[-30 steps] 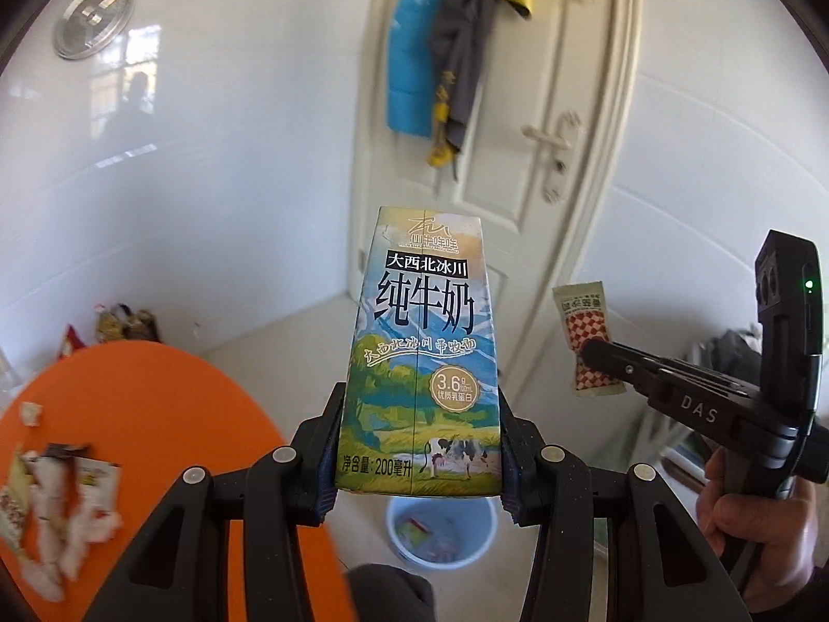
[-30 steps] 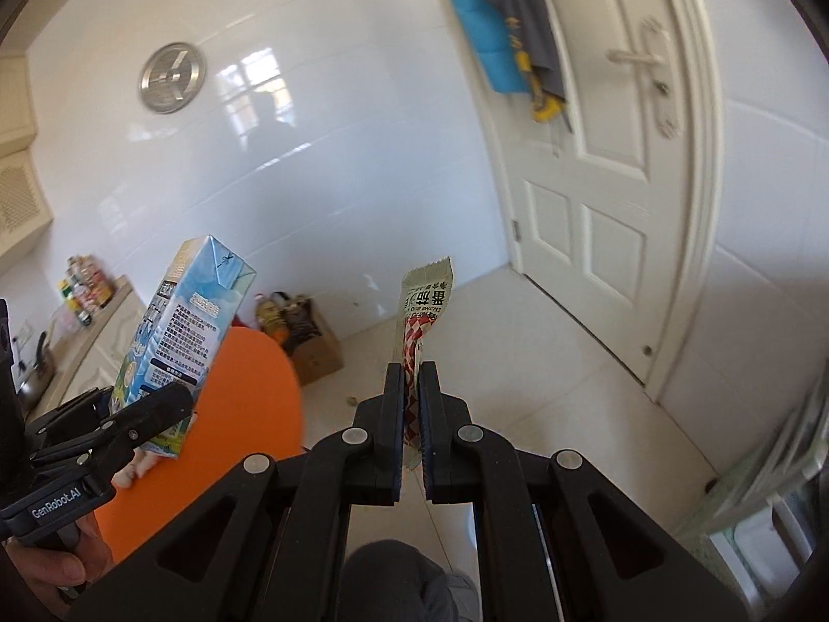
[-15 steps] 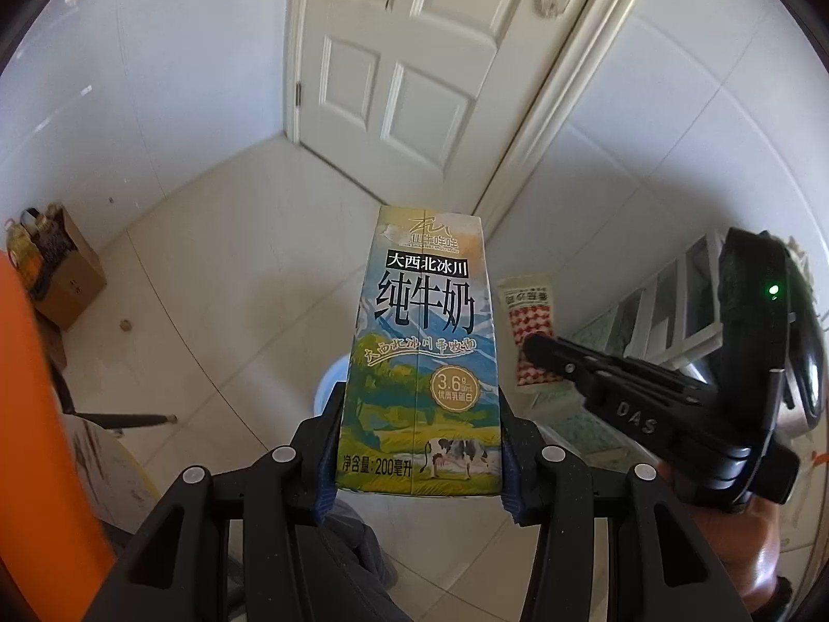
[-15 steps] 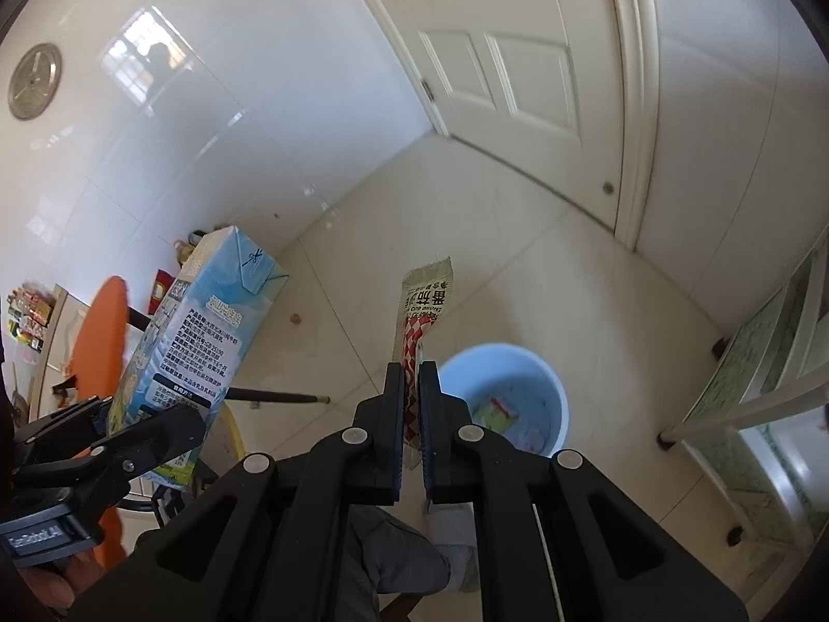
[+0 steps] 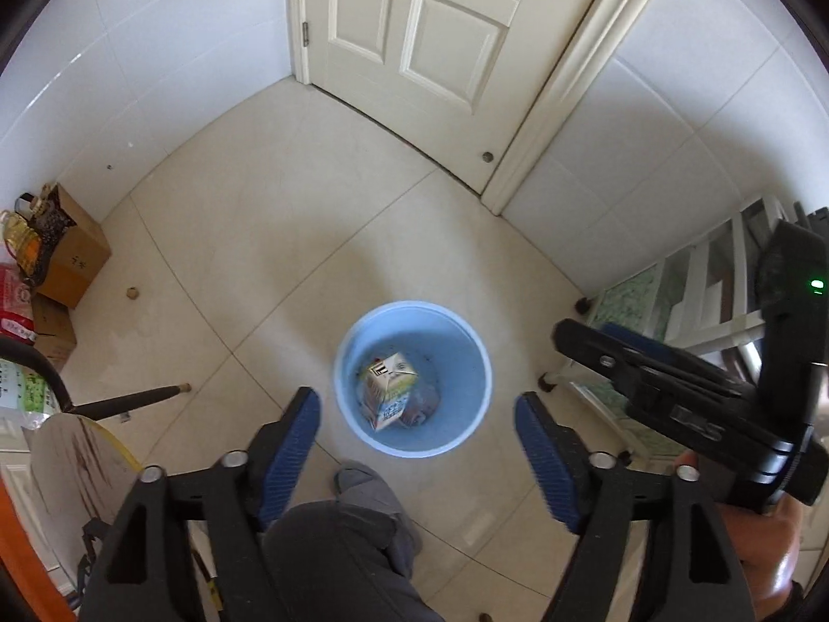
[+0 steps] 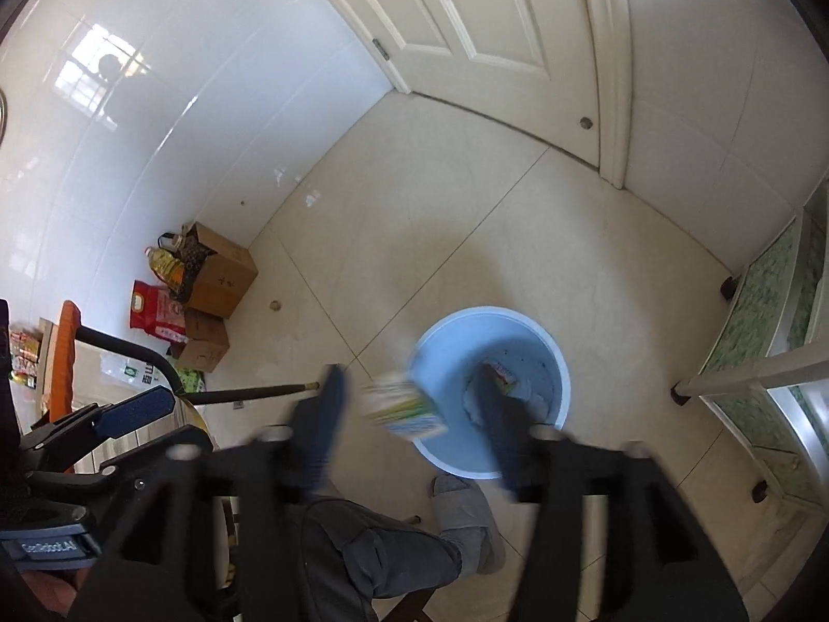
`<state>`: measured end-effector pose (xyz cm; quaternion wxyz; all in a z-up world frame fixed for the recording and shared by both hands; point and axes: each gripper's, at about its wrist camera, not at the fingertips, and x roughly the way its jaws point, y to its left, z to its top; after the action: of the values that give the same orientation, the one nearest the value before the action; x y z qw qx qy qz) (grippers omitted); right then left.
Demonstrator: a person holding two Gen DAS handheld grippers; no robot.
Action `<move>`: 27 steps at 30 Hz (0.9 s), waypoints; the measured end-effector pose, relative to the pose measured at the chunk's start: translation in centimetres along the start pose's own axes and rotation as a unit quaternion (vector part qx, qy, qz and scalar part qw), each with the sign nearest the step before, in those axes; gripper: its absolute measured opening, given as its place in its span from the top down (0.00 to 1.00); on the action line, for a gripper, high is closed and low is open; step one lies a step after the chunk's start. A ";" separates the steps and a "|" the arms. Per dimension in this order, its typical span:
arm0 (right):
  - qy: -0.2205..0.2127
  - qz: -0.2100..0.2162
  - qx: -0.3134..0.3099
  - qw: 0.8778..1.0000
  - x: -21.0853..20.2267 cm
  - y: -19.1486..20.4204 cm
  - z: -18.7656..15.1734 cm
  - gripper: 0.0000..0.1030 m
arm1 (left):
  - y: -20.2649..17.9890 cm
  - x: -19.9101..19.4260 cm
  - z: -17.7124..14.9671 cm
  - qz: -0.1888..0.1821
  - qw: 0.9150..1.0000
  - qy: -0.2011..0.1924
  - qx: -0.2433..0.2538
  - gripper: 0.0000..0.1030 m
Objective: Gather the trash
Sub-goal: 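Open both grippers over the blue bucket, dropping carton and wrapper, then move both tools back to the orange table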
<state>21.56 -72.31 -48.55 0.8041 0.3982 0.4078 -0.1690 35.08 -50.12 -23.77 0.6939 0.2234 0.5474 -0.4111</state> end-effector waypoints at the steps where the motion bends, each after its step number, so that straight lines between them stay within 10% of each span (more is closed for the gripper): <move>1: -0.008 -0.002 0.001 1.000 -0.4 0.1 0.1 0.13 | 0.1 0.1 0.7 0.005 1.000 -0.004 0.002 0.23; 3: -0.024 -0.007 0.007 1.000 -0.6 -0.1 0.5 0.00 | 0.0 -0.2 0.3 0.018 1.000 -0.014 0.005 0.20; 15: -0.092 -0.021 -0.001 0.996 -7.2 4.9 0.5 0.00 | -0.8 -10.2 -7.7 0.048 0.989 -0.143 -0.012 0.09; 27: -0.168 0.027 -0.112 0.979 -15.8 18.8 -1.7 0.00 | 5.6 -25.7 -20.7 0.078 0.956 -0.271 -0.079 0.03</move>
<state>22.25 -60.06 -27.24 0.9047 0.2826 0.2726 -0.1651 26.18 -22.87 -6.53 0.8616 0.0900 0.3503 -0.3562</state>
